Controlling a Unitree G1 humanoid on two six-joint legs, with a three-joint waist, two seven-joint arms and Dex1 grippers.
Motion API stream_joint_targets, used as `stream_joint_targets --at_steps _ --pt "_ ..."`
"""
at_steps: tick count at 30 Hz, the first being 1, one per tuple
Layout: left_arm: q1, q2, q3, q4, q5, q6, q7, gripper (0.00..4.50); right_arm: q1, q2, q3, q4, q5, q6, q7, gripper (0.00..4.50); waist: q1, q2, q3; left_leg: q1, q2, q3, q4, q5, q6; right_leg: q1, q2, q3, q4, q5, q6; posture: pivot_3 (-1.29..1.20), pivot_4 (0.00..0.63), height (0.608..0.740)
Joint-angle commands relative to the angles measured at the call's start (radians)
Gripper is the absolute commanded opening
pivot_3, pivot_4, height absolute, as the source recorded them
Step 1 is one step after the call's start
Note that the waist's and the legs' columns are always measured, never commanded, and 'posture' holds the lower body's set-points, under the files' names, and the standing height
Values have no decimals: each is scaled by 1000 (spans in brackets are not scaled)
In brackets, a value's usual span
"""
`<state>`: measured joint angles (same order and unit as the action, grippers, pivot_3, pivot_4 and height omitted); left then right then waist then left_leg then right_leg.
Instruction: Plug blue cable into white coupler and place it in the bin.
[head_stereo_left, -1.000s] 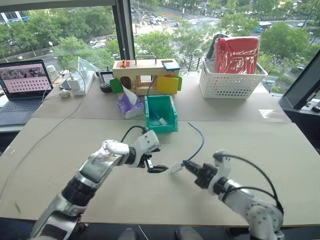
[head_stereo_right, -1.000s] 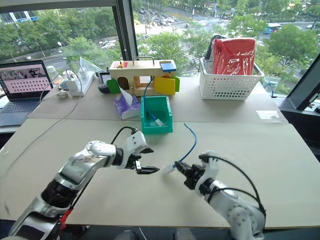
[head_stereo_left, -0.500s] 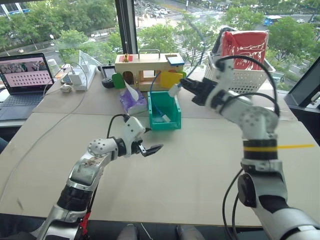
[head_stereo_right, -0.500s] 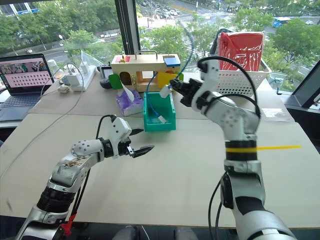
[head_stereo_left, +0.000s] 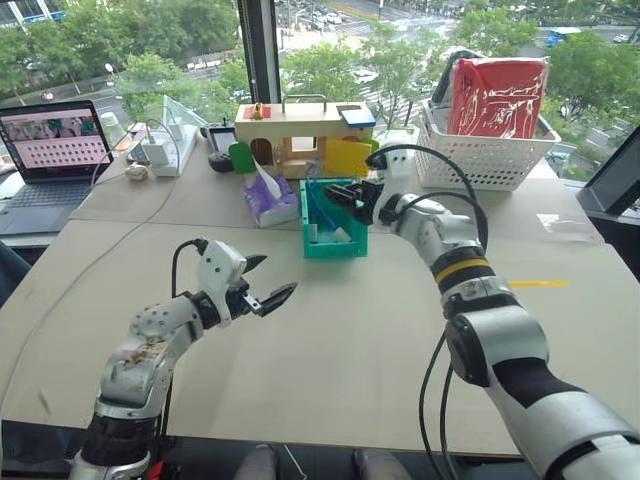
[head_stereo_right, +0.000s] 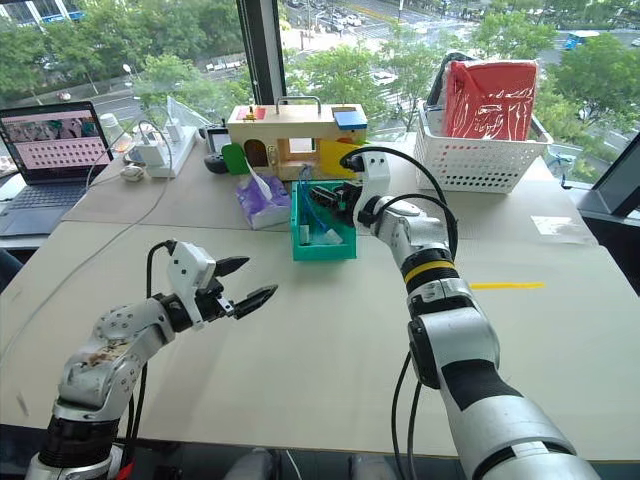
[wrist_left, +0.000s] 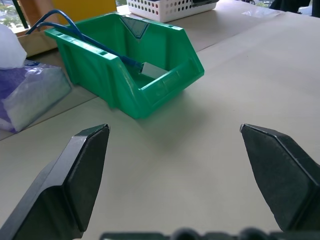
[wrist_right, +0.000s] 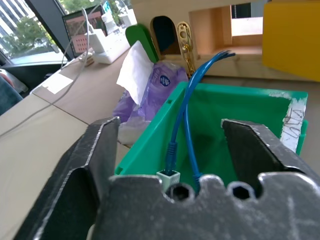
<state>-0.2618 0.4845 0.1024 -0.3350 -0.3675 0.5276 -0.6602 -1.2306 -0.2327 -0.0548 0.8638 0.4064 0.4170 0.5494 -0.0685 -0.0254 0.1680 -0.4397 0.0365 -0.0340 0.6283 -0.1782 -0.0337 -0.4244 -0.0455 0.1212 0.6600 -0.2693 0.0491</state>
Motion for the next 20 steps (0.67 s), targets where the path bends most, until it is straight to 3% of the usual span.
stream_joint_targets --at_steps 1,5,9,14,16,20 --pt "-28 15 63 15 -30 -48 0 4500 32 -71 -52 -248 40 67 34 4478 2 0 0 0 0 0 1 0 0 0 0 0 1 0 0 0 150 733" --pt "-46 49 89 70 -39 -71 -28 4500 206 -203 -91 -571 91 176 89 4478 15 0 0 0 -1 -3 2 0 0 2 0 -3 1 0 0 0 150 733" --pt "-51 80 107 136 -38 -118 -68 4500 473 -336 -142 -873 117 217 124 4478 24 0 0 0 -1 -3 2 0 0 2 -1 -3 -1 0 0 0 150 733" --pt "-74 85 103 291 -22 -177 -101 4500 886 -507 -40 -1120 -34 244 117 4478 22 0 0 0 -1 -3 2 0 0 3 0 -2 -1 0 0 0 150 733" --pt "-81 66 79 354 3 -218 -100 4500 991 -458 -54 -1160 -71 165 50 4478 15 -1 0 1 0 -2 3 0 0 2 1 0 0 0 0 0 150 733" --pt "-95 34 51 419 13 -262 -115 4500 1059 -363 -106 -1164 -58 94 -2 4478 -1 -1 0 4 -1 -1 5 2 -1 4 1 2 4 -1 2 0 150 733"
